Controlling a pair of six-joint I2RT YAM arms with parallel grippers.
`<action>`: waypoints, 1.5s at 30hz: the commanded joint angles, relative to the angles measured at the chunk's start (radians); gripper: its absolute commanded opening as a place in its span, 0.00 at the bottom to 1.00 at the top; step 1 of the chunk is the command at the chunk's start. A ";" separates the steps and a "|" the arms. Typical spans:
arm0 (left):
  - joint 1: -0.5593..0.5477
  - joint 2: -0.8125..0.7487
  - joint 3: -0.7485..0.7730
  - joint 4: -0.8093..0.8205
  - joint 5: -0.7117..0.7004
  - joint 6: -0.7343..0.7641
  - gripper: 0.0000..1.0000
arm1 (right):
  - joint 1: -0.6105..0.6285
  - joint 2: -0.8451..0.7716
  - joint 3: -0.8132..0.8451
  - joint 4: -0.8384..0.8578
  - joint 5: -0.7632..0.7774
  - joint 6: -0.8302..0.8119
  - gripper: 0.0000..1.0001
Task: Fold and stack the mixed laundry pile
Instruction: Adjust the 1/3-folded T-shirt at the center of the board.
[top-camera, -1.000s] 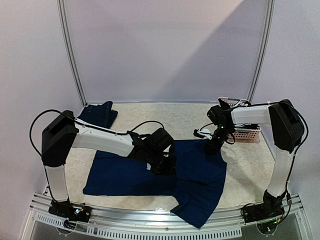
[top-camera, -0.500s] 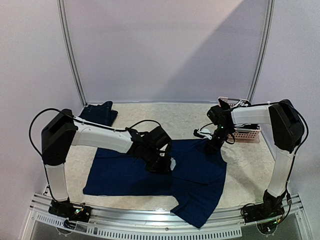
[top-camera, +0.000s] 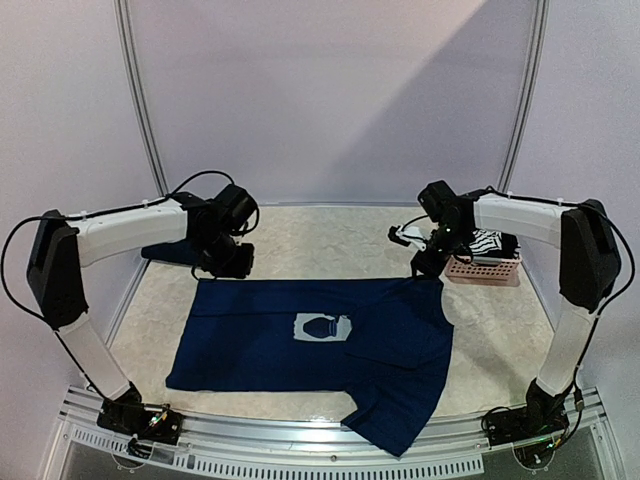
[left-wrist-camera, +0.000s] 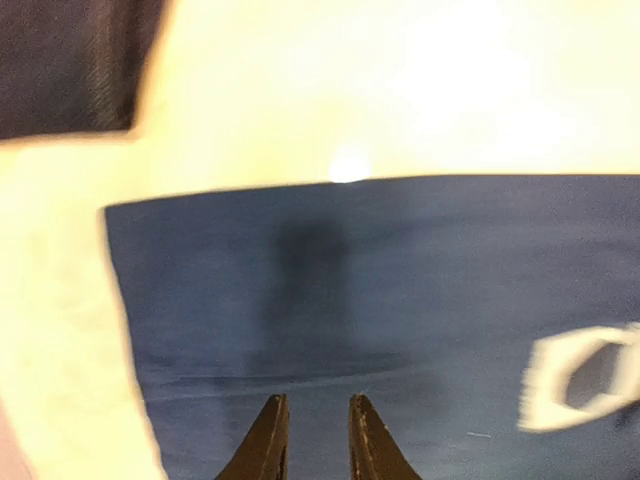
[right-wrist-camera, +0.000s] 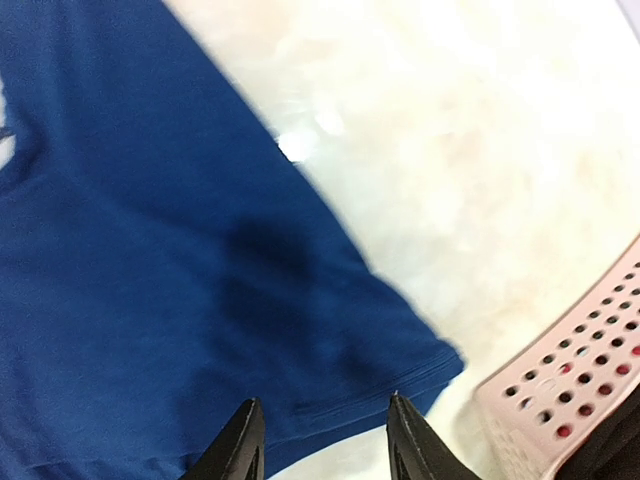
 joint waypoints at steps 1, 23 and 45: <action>0.053 0.071 -0.056 -0.029 -0.138 0.089 0.21 | -0.011 0.088 0.050 0.037 0.112 -0.030 0.42; 0.207 0.404 0.111 0.027 -0.171 0.164 0.19 | -0.068 0.430 0.277 0.000 0.279 -0.112 0.40; -0.101 -0.288 -0.093 -0.019 -0.369 0.292 0.31 | 0.264 -0.530 -0.404 -0.208 -0.358 -0.339 0.50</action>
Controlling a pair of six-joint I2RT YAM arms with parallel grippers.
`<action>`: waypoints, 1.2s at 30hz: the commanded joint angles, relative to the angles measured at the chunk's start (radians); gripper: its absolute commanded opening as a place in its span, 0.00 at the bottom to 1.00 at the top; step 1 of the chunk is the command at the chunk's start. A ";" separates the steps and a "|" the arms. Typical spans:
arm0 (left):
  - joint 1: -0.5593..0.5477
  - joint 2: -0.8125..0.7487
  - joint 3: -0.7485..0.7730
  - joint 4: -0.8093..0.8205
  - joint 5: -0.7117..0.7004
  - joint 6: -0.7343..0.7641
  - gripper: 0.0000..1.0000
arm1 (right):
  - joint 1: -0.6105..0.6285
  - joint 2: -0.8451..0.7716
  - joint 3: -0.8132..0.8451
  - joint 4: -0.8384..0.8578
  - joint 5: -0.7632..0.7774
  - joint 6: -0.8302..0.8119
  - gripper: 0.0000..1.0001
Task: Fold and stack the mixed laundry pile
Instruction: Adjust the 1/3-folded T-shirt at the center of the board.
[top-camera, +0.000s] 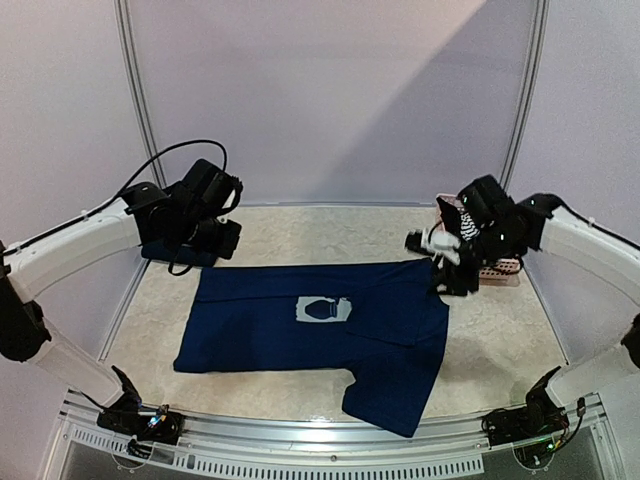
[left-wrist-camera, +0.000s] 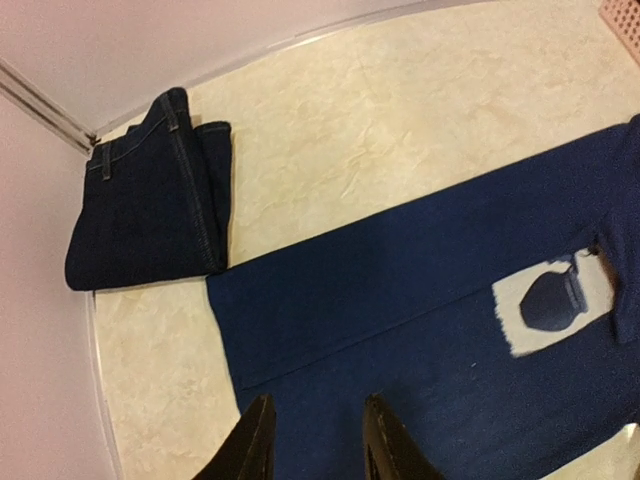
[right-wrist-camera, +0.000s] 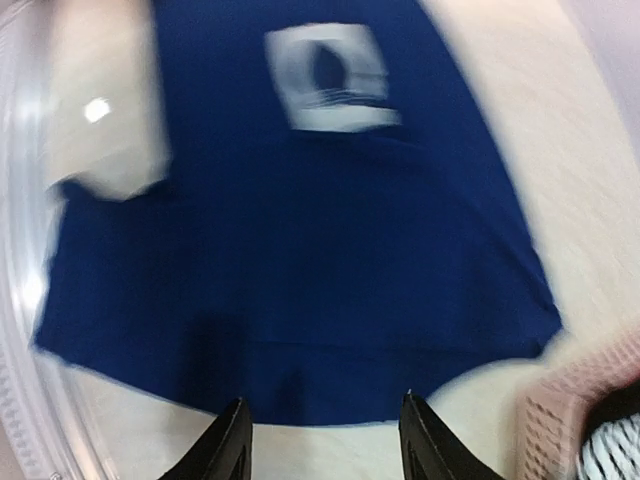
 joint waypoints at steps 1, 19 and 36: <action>0.006 -0.052 -0.134 -0.046 -0.104 0.042 0.31 | 0.277 -0.114 -0.290 -0.071 -0.100 -0.172 0.49; 0.222 -0.153 -0.385 -0.150 0.219 -0.146 0.43 | 0.903 -0.044 -0.443 0.092 0.123 -0.113 0.39; 0.257 -0.214 -0.506 -0.138 0.366 -0.282 0.39 | 0.996 0.109 -0.434 0.200 0.233 -0.108 0.18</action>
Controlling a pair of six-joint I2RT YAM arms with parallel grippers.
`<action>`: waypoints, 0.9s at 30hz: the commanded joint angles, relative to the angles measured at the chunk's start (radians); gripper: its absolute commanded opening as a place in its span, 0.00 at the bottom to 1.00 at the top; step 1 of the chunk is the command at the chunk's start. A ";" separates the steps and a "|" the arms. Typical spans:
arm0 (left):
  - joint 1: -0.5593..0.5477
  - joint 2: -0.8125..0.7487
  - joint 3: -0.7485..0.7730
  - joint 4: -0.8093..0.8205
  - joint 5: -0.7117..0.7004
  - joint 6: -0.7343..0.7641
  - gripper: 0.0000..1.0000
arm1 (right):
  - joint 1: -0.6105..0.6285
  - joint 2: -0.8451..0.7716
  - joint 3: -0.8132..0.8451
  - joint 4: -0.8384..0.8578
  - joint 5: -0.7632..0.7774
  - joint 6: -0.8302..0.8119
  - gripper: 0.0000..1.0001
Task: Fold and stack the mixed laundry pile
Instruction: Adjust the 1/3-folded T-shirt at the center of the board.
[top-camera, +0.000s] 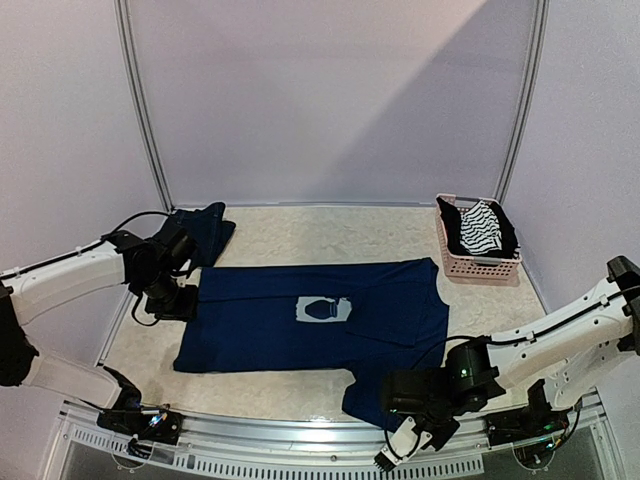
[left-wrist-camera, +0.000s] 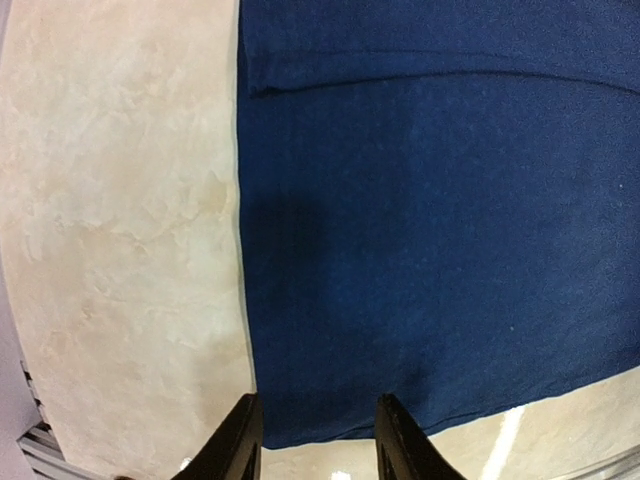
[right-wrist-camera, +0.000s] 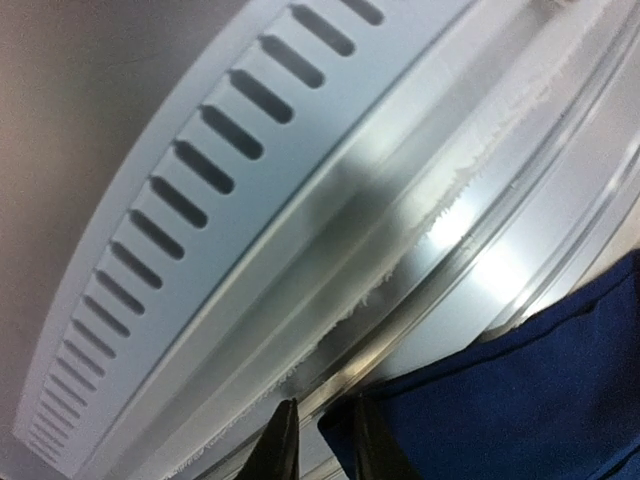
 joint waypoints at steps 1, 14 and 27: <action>0.015 -0.042 -0.066 0.019 0.079 -0.086 0.39 | 0.007 0.003 0.002 0.020 0.045 0.007 0.16; 0.010 -0.078 -0.107 0.018 0.070 -0.154 0.38 | 0.007 -0.085 -0.042 0.034 0.118 0.010 0.32; -0.021 -0.138 -0.269 0.100 0.093 -0.305 0.38 | 0.007 -0.038 -0.041 0.035 0.090 0.006 0.23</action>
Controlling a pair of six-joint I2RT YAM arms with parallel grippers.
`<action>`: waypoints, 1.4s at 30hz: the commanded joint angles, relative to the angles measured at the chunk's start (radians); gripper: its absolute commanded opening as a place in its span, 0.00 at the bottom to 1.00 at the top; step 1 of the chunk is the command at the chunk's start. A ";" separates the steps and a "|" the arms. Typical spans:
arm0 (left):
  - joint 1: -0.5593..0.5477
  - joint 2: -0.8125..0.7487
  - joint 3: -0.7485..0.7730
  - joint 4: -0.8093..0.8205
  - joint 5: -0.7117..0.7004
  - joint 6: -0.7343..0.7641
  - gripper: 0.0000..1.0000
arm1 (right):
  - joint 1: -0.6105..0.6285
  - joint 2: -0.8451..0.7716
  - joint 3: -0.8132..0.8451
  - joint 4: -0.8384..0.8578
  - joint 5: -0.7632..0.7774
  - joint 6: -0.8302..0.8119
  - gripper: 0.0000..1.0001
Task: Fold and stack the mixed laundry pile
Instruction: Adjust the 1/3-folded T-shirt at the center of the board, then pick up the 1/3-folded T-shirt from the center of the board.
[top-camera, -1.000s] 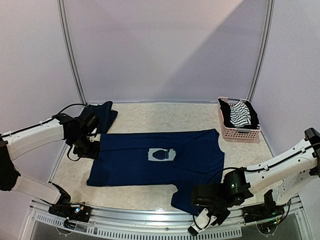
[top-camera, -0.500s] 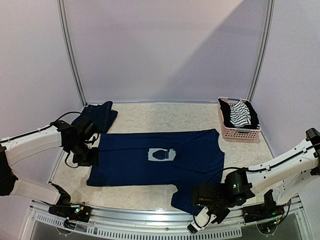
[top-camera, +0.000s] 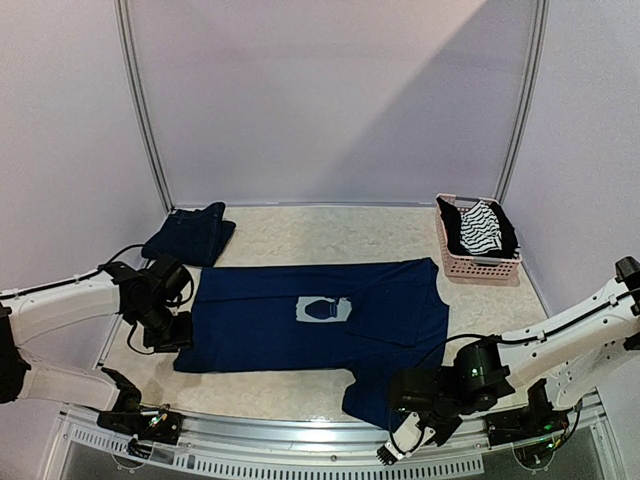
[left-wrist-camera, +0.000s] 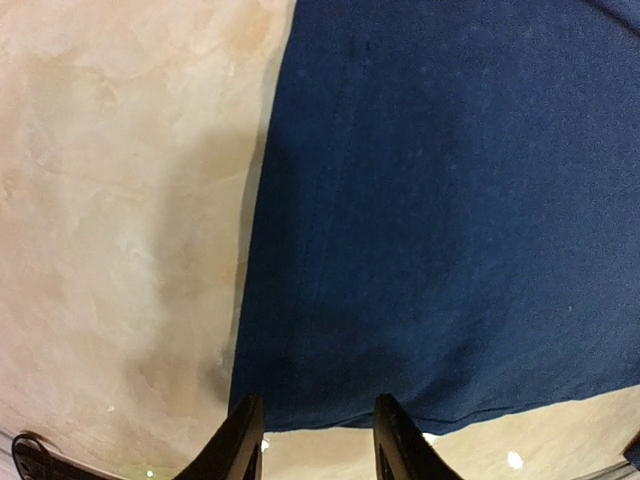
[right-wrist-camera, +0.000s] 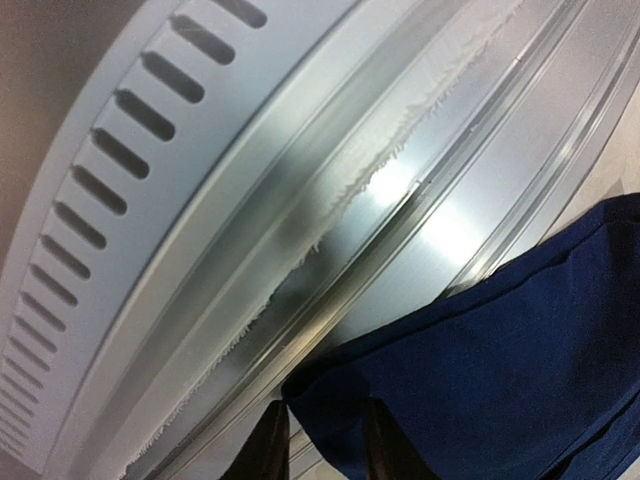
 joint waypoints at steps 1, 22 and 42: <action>-0.020 -0.035 -0.040 0.038 -0.006 -0.068 0.38 | 0.007 0.019 0.003 -0.003 -0.013 -0.001 0.19; -0.099 -0.085 -0.082 -0.017 -0.086 -0.168 0.43 | -0.036 -0.067 0.017 -0.024 -0.052 0.009 0.00; -0.137 -0.055 -0.162 0.010 -0.095 -0.254 0.32 | -0.091 -0.101 0.017 -0.003 -0.055 0.020 0.00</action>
